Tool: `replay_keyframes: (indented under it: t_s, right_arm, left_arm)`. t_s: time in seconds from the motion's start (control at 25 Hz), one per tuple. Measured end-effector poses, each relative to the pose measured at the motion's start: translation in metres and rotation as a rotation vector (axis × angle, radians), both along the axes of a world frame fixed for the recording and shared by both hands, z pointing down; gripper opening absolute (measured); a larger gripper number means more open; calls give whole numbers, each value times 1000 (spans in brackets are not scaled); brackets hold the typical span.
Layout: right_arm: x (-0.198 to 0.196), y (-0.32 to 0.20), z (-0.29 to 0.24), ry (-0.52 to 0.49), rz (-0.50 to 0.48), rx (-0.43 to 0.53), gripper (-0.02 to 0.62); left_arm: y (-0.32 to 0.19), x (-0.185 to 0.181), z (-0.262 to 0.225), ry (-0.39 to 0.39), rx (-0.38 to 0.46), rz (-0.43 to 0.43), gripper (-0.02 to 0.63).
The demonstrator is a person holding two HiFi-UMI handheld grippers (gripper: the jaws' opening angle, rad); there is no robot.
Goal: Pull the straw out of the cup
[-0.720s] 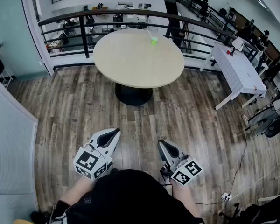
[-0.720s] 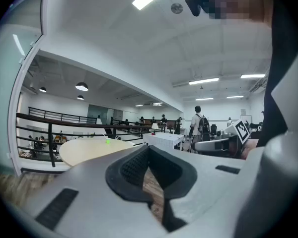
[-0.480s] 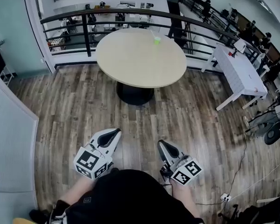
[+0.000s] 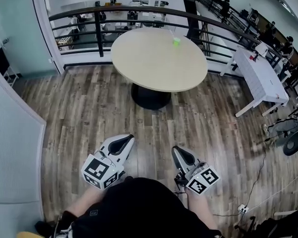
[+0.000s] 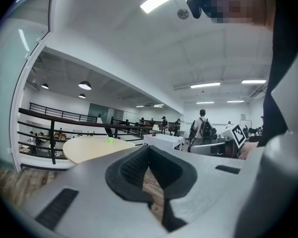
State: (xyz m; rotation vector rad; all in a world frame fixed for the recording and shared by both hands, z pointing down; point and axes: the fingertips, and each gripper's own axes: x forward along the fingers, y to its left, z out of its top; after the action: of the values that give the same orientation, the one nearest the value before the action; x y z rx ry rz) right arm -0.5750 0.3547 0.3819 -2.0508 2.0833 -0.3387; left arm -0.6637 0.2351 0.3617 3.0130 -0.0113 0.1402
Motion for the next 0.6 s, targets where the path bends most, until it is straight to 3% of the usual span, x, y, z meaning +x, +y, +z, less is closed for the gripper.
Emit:
replay_keyframes:
  t_s: [0.28, 0.6]
  right_arm:
    - [-21, -17, 19, -34, -1, -52, 20]
    - [19, -32, 36, -89, 26, -81, 20]
  left_arm:
    - [-24, -12, 20, -31, -29, 6, 9]
    - [-37, 26, 38, -56, -65, 29, 8]
